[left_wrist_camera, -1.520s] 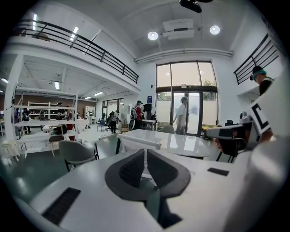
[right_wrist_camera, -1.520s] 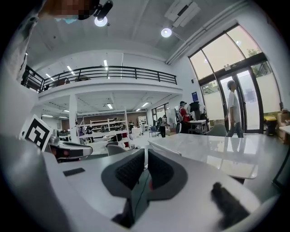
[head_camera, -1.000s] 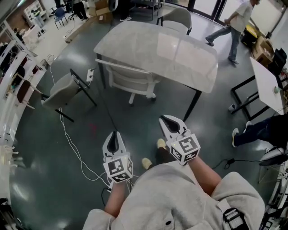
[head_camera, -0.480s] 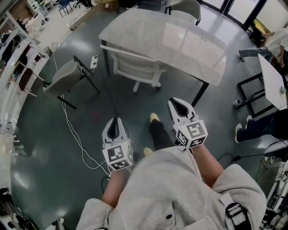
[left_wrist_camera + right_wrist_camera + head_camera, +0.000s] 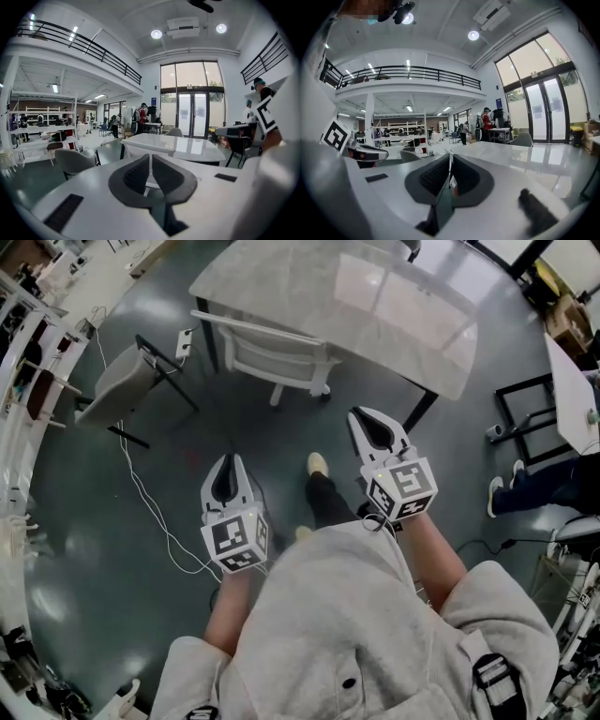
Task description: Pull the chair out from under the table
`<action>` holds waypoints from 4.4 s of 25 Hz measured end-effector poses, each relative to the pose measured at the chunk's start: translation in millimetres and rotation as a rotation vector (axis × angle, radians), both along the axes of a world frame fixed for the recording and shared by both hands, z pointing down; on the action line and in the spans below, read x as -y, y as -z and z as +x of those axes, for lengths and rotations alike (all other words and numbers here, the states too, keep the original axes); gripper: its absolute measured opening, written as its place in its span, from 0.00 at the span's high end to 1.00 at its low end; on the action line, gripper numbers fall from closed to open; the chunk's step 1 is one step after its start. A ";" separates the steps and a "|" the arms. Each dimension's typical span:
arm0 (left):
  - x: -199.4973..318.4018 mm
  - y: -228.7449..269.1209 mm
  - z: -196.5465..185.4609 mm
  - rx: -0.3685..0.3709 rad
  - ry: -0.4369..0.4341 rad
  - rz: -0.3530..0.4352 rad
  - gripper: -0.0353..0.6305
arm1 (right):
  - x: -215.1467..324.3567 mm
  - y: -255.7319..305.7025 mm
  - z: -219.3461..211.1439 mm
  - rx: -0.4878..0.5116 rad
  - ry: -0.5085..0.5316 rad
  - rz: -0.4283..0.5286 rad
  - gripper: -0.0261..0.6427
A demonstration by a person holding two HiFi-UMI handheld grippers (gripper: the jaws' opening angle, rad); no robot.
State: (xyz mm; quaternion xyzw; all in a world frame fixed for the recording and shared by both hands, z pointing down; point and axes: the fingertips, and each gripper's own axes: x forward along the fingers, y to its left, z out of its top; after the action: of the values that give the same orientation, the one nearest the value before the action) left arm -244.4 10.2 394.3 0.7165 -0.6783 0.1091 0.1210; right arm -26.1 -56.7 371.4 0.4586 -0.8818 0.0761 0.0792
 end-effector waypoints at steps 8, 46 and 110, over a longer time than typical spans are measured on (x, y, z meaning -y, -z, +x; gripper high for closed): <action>77.7 -7.1 -0.5 0.020 -0.017 -0.023 0.90 | 80.0 1.8 -1.5 -0.023 0.039 0.022 0.90; 298.8 -8.3 52.6 0.127 0.035 -0.094 0.90 | 290.4 -30.8 25.8 0.045 0.155 -0.060 0.90; 474.6 -229.1 -72.9 1.256 -1.509 -0.729 0.84 | 336.1 -252.1 -125.0 -0.927 0.559 -0.430 0.86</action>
State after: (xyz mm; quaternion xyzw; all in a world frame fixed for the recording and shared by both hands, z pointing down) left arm -317.3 -464.3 623.4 0.6884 0.0781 0.7067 -0.1437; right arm -151.1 -392.8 623.5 0.1675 -0.8075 0.0212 0.5652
